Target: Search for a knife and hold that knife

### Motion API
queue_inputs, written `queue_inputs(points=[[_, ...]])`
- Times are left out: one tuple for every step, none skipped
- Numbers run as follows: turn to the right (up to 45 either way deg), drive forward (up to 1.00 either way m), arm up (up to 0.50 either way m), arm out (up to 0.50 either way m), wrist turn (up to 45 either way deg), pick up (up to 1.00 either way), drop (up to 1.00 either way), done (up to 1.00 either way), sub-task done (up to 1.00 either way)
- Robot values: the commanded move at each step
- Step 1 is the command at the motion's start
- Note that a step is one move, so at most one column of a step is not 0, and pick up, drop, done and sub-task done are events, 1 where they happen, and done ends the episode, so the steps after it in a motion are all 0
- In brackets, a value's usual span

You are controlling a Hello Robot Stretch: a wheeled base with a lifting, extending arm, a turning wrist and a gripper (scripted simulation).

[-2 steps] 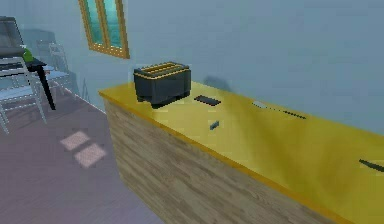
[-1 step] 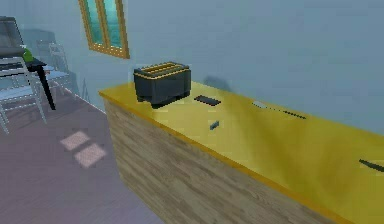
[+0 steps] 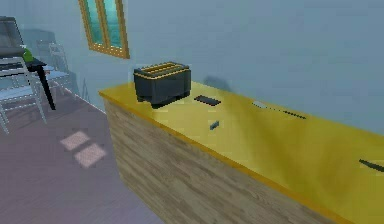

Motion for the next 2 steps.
queue_inputs(points=[[0.0,0.00,0.00,0.00,45.0,0.00,0.00,0.00,0.00],[0.0,0.00,0.00,0.00,45.0,0.00,0.00,0.00,0.00]])
